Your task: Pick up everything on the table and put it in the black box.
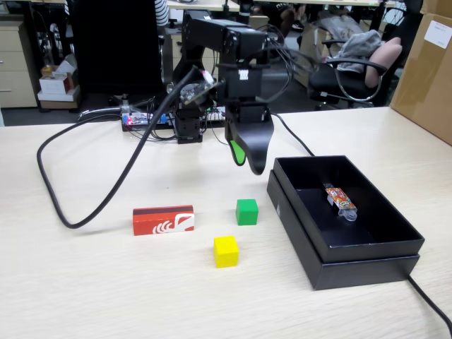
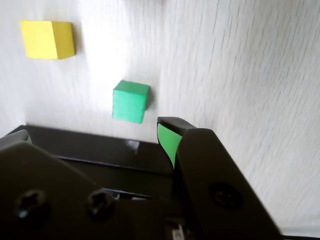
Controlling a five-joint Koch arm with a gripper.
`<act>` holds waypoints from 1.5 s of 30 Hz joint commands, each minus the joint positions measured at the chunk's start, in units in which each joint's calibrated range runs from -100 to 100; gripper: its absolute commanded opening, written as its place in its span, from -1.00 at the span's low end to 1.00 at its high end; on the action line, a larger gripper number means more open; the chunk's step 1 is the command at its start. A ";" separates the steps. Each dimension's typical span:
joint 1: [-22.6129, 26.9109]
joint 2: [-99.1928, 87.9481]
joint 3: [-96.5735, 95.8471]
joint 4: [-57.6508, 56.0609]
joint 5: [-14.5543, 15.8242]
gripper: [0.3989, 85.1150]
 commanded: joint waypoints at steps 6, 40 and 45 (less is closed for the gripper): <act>-0.68 5.40 1.96 -0.62 -0.05 0.12; 0.98 26.40 10.94 -0.44 1.27 0.00; 0.78 27.55 10.39 -0.44 1.51 -0.06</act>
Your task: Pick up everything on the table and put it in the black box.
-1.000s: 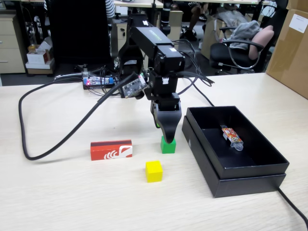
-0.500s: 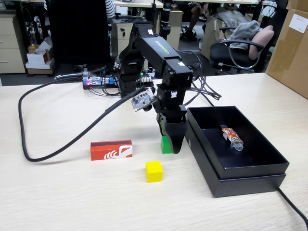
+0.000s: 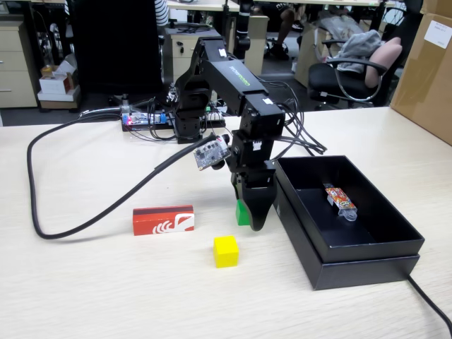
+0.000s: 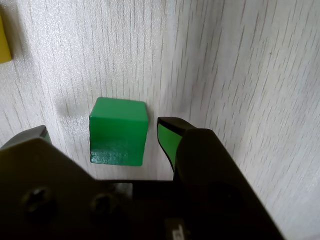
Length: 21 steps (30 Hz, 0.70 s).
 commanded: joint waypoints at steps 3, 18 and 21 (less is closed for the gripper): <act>-0.34 -0.35 2.36 -0.44 0.15 -0.07; -1.12 -0.35 3.54 0.25 0.44 -0.76; -1.17 -0.58 3.99 0.25 0.34 -0.76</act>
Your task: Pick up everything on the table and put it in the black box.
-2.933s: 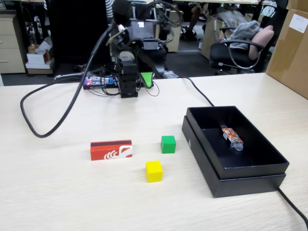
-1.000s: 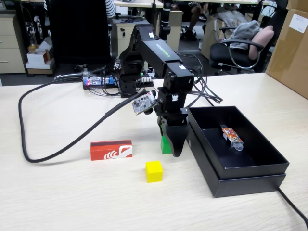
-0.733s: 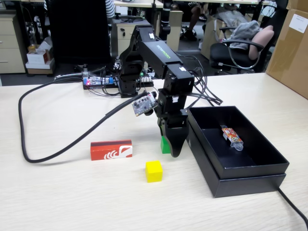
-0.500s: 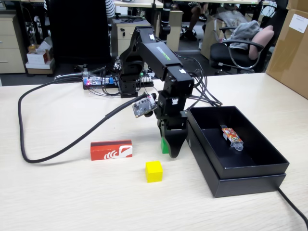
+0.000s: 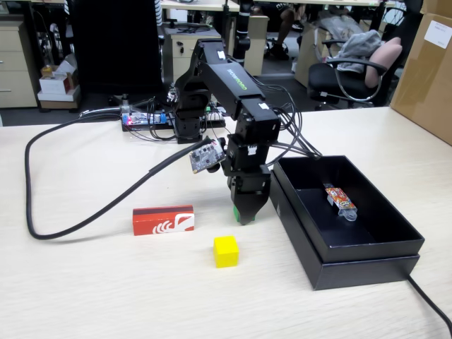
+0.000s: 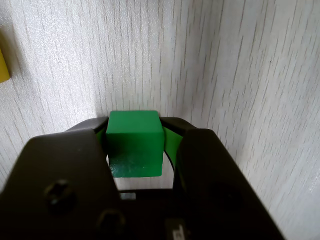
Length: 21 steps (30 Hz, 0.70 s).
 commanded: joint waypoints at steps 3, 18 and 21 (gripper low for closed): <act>-0.44 -2.75 4.08 0.25 0.00 -0.77; 1.32 -43.49 0.64 -3.47 -1.47 -0.87; 4.49 -51.29 -0.45 -3.90 -0.98 -0.87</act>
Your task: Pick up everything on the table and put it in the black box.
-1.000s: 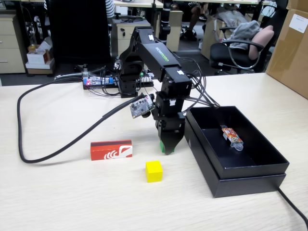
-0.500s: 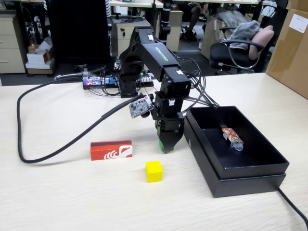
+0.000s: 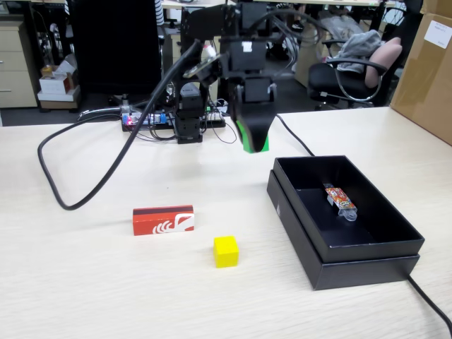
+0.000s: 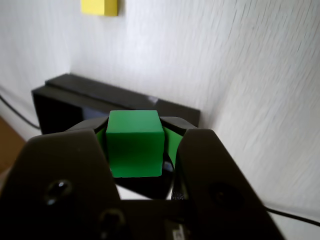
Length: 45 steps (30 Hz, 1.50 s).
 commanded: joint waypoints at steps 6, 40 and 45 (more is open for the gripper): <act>8.50 -9.97 0.92 -0.52 2.15 -0.87; 9.23 7.82 7.45 3.80 2.54 -0.18; 8.16 0.93 9.17 3.62 1.66 -0.18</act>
